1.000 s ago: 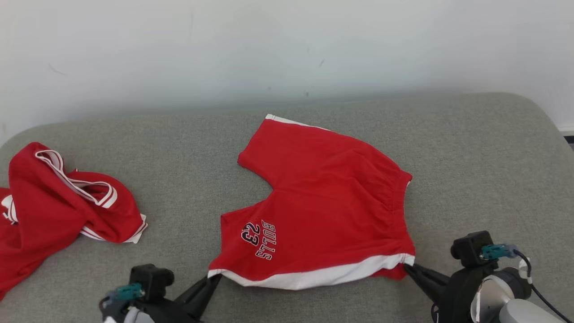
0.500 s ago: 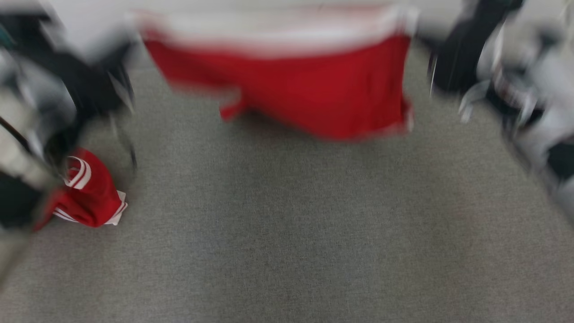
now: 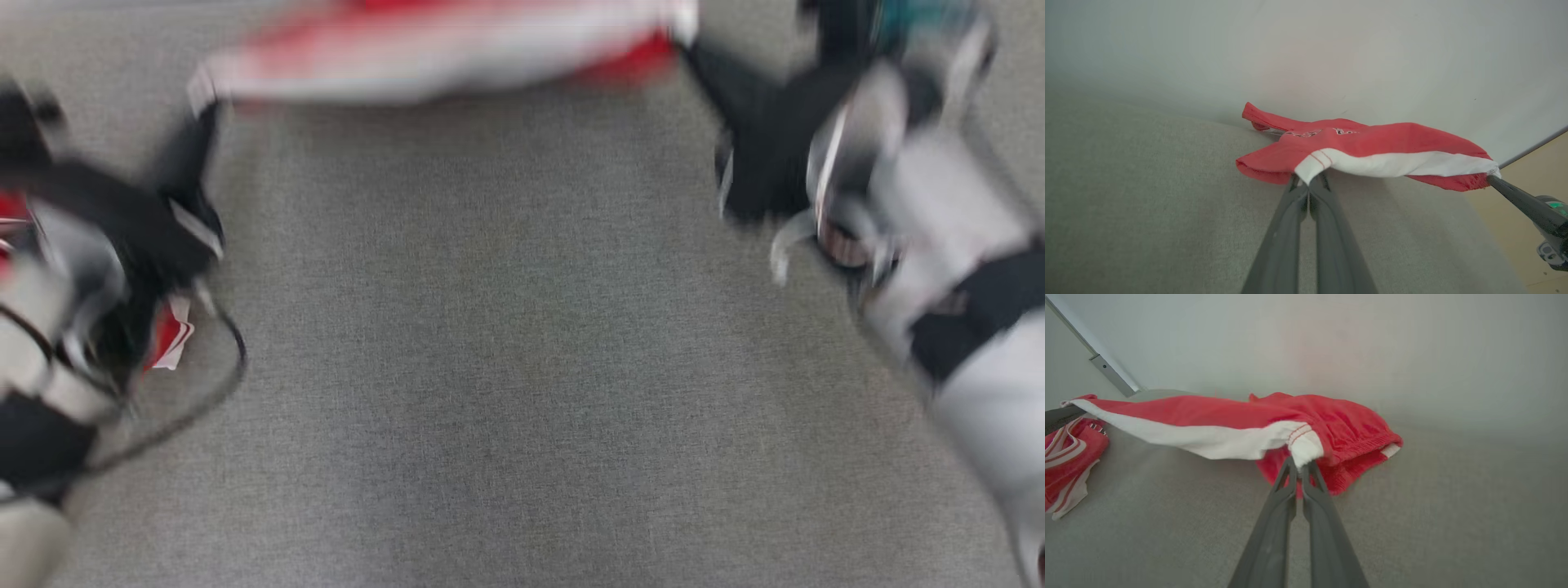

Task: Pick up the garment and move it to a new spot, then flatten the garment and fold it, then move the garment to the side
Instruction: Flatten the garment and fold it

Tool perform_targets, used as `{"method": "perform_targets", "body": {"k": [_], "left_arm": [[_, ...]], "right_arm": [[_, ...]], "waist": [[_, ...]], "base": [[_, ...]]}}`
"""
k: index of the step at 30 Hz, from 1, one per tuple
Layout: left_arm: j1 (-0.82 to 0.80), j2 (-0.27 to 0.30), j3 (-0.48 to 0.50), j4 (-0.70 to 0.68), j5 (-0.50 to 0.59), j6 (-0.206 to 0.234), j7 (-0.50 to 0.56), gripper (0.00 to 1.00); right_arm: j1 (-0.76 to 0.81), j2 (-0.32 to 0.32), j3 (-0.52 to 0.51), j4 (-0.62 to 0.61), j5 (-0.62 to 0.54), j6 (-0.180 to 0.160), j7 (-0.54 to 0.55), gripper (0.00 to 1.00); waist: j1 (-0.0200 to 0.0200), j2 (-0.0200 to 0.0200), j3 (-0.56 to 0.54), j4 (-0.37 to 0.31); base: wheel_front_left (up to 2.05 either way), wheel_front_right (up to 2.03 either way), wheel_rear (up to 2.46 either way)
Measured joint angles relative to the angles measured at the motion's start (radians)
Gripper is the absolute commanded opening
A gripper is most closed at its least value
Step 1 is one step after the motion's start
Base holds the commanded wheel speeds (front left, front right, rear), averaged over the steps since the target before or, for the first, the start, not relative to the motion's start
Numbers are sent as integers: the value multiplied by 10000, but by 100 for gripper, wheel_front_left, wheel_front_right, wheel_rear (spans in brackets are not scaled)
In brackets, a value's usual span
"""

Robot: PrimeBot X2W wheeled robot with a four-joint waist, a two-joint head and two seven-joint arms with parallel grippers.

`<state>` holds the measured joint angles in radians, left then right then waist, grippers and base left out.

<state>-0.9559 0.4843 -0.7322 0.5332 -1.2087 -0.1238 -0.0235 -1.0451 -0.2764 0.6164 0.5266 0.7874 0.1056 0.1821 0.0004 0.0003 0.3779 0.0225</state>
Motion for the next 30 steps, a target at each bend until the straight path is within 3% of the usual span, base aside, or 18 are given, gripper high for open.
{"method": "perform_targets", "body": {"k": [7,16,30], "left_arm": [[2104,192,-1076,-405,-73,-8,-140,0],[3498,265,-2171,-757,395,-8,-593,0],[5477,-153,-3524,-537,1315,12,-1141,0]], "right_arm": [[2696,-197,336,311,326,102,-1058,0],[4253,-834,907,347,376,180,-1733,0],[7285,-1645,1271,182,836,192,-2176,0]], "waist": [[-4,-1,-136,-33],[-6,-3,-1183,-162],[-7,-4,-3170,-68]], "base": [[0,0,0],[0,0,0],[0,0,0]]}}
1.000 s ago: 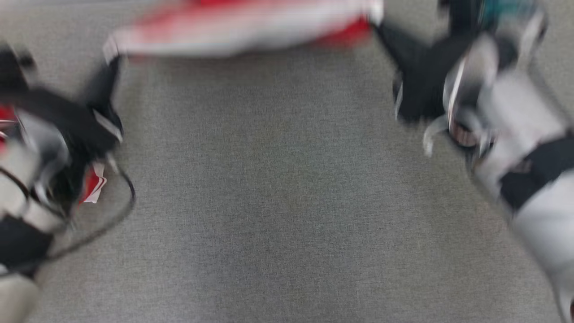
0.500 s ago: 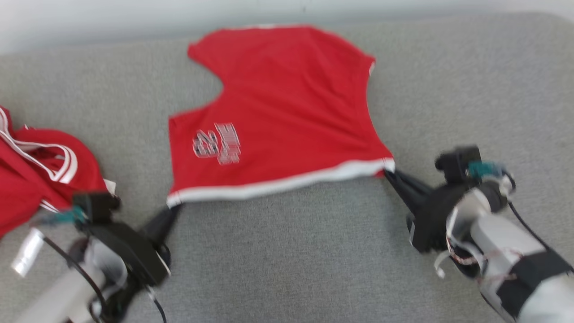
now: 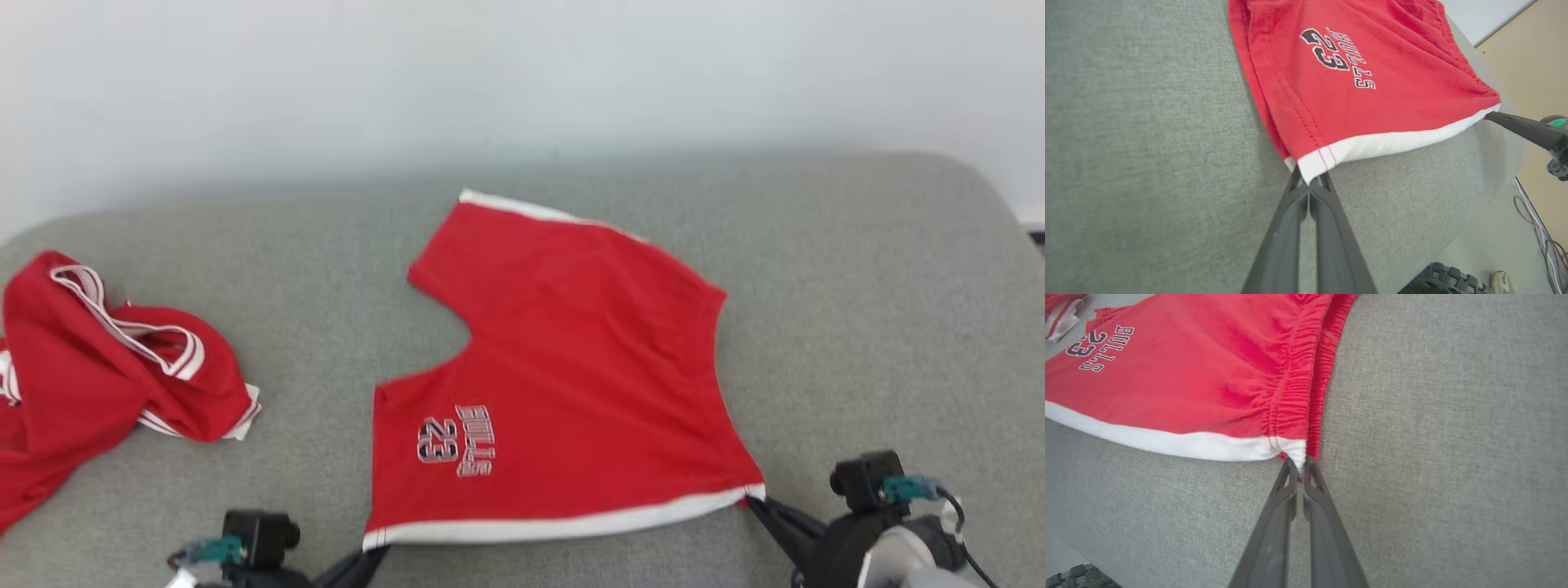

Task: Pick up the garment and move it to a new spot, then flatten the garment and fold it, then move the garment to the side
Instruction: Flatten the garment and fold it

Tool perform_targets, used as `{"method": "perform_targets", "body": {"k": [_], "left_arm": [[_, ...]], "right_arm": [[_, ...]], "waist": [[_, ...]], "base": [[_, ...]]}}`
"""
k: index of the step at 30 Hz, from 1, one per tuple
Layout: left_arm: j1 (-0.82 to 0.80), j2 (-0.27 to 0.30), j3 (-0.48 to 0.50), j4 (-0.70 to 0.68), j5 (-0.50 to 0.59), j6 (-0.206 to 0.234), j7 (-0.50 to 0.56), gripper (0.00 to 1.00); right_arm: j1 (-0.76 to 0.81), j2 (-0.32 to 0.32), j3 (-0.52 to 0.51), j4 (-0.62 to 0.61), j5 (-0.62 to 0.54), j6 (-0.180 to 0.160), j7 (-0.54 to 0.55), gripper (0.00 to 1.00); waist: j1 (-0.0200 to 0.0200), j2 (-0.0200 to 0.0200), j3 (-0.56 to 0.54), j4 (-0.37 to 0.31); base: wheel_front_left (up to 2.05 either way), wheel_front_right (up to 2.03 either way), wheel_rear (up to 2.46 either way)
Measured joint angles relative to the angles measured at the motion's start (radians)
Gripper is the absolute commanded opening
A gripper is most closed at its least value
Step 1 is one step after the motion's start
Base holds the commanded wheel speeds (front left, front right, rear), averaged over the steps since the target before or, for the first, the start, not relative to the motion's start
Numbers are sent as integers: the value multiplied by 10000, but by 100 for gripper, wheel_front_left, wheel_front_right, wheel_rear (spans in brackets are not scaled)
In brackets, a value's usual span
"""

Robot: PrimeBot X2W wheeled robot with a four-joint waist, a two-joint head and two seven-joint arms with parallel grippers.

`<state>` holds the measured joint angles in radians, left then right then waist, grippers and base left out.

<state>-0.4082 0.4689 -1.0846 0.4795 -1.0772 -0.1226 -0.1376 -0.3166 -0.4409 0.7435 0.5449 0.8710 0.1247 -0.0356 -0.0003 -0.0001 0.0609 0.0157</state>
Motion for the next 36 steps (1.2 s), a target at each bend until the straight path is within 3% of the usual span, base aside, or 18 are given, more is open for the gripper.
{"method": "perform_targets", "body": {"k": [12,27,28,29,30,36], "left_arm": [[1000,36,-332,-35,159,527,-217,0],[1104,-297,-531,541,236,621,-199,0],[1104,-303,-514,606,238,675,-203,6],[1104,-316,-510,635,238,709,-207,78],[1104,-328,-506,662,240,709,-217,100],[1474,-109,-61,671,23,874,-585,100]], "right_arm": [[1070,-230,182,-545,265,0,63,0],[1212,-221,504,-558,148,-330,656,0],[1211,-213,512,-556,146,-384,717,1],[1210,-213,522,-568,138,-384,717,84],[1209,-209,522,-581,109,-418,715,100],[1055,-115,437,-886,307,-364,792,100]], "waist": [[0,-1,-1168,174],[3,0,-1092,221],[3,0,-1082,216],[3,0,-1078,213],[3,1,-1076,209],[3,0,-1131,37]], "base": [[0,0,0],[0,0,0],[0,0,0],[0,0,0],[0,0,0],[0,0,0]]}}
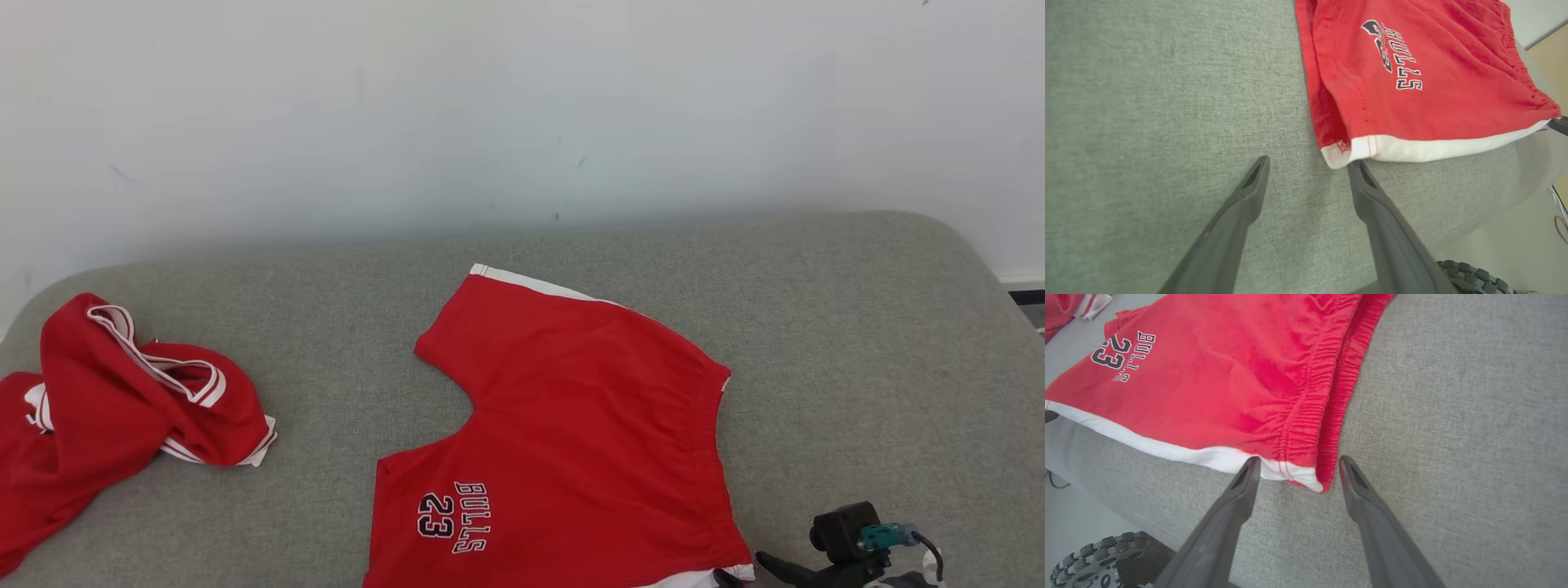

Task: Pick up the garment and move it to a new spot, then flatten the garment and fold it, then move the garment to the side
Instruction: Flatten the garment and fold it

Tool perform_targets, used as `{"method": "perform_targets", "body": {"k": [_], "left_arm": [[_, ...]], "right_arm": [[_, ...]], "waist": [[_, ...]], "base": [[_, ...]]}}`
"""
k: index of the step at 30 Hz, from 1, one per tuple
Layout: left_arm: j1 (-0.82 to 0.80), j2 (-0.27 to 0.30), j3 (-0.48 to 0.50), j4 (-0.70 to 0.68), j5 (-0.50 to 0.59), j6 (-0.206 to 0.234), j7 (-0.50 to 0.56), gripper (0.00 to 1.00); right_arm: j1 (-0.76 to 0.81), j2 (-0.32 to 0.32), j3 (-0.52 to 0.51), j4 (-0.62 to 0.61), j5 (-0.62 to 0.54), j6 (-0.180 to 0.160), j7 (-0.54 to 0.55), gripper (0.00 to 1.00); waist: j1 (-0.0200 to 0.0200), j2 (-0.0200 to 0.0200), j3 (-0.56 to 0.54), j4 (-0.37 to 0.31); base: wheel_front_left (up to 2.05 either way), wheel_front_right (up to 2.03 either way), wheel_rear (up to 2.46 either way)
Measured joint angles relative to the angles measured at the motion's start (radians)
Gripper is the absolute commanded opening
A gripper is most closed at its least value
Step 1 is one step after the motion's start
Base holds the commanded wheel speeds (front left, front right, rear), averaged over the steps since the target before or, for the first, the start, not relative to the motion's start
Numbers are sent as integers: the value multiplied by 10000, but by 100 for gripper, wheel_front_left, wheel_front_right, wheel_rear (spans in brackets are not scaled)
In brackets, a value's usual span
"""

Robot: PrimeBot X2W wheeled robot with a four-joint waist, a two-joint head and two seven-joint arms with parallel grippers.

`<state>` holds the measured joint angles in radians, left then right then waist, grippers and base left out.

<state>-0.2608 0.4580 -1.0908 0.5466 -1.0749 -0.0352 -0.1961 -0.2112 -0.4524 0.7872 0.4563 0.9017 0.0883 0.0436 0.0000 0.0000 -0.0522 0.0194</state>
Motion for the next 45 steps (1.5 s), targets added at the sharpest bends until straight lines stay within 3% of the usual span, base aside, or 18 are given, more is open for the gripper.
{"method": "perform_targets", "body": {"k": [10,13,20,27,32,45], "left_arm": [[371,522,761,-876,-100,385,-431,100],[372,520,1089,-1243,-86,698,-470,100],[367,500,1960,-1795,458,1425,-527,100],[734,407,3392,-2196,765,1592,-541,100],[1421,403,4245,-2443,1214,1595,-541,100],[2538,-146,6414,-2366,3292,1595,-545,100]], "right_arm": [[580,-518,-744,-1172,869,88,-416,100],[611,-560,-1016,-1559,882,82,-746,100],[581,-531,-1668,-2019,713,-598,-1674,100],[588,-393,-1958,-2127,209,-1390,-2504,100],[601,-240,-2370,-2243,84,-1779,-2746,100],[1100,-336,-2949,-2410,-786,-2042,-2905,100]], "waist": [[-1,0,-169,-15],[0,0,-204,13],[0,0,-218,72],[0,0,-183,84],[0,0,-165,-36],[0,1,-116,-265]], "base": [[0,0,0],[0,0,0],[0,0,0],[0,0,0],[0,0,0],[0,0,0]]}}
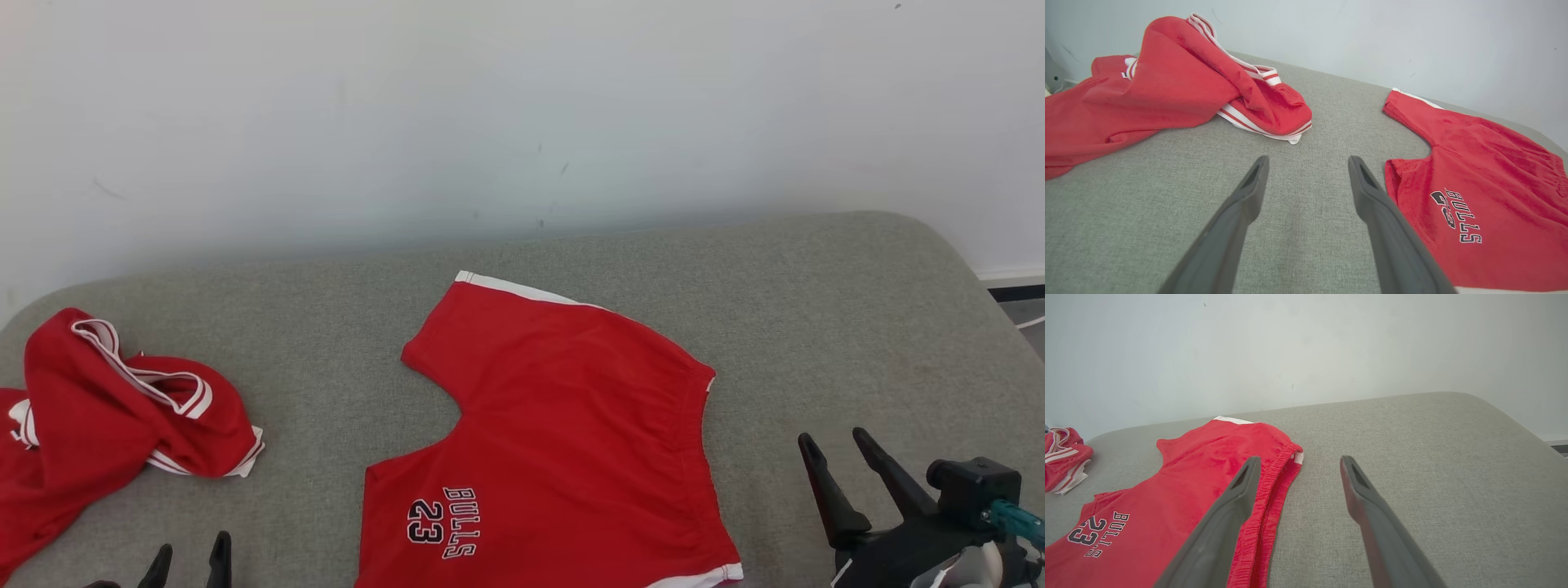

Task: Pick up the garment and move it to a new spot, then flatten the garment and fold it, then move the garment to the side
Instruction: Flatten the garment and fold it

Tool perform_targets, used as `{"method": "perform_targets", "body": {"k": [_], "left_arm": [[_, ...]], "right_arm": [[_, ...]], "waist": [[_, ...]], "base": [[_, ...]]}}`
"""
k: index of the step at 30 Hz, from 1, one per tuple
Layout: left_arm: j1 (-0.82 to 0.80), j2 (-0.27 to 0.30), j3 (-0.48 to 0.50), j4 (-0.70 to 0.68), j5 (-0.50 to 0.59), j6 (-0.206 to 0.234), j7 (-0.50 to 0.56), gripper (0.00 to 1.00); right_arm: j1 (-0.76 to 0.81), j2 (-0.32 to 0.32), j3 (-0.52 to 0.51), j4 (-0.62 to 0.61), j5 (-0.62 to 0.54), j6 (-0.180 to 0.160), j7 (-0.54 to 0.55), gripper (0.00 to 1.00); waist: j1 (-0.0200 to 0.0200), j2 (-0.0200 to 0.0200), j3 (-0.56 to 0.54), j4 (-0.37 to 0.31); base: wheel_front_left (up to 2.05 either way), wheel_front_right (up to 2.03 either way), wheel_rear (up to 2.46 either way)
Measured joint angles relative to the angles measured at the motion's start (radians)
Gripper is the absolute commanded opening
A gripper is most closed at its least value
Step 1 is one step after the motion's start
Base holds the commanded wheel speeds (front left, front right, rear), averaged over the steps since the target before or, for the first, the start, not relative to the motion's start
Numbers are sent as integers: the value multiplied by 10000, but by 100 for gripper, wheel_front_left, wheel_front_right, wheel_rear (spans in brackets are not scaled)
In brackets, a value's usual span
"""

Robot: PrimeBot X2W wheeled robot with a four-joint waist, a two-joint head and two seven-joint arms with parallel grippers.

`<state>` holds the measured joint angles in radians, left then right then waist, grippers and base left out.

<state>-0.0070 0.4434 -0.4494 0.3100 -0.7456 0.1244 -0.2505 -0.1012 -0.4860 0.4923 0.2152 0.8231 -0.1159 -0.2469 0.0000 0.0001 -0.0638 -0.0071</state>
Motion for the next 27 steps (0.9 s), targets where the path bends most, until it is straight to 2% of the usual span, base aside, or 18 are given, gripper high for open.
{"method": "perform_targets", "body": {"k": [7,14,22,27], "left_arm": [[296,-481,842,-130,698,0,0,100],[469,-1108,1273,-368,1732,0,0,100],[692,-1147,1427,-435,2968,0,0,100],[697,-1258,1607,-606,3173,0,0,100]], "right_arm": [[238,-23,-460,-13,-416,-81,-13,100],[645,320,-709,0,-1024,-84,-17,100],[678,493,-993,44,-1829,-84,-46,100],[729,627,-1164,35,-2146,-84,-58,100]], "waist": [[0,0,-2,-94],[0,0,26,-84],[0,0,21,-82],[0,0,16,-86]], "base": [[0,0,0],[0,0,0],[0,0,0],[0,0,0]]}}
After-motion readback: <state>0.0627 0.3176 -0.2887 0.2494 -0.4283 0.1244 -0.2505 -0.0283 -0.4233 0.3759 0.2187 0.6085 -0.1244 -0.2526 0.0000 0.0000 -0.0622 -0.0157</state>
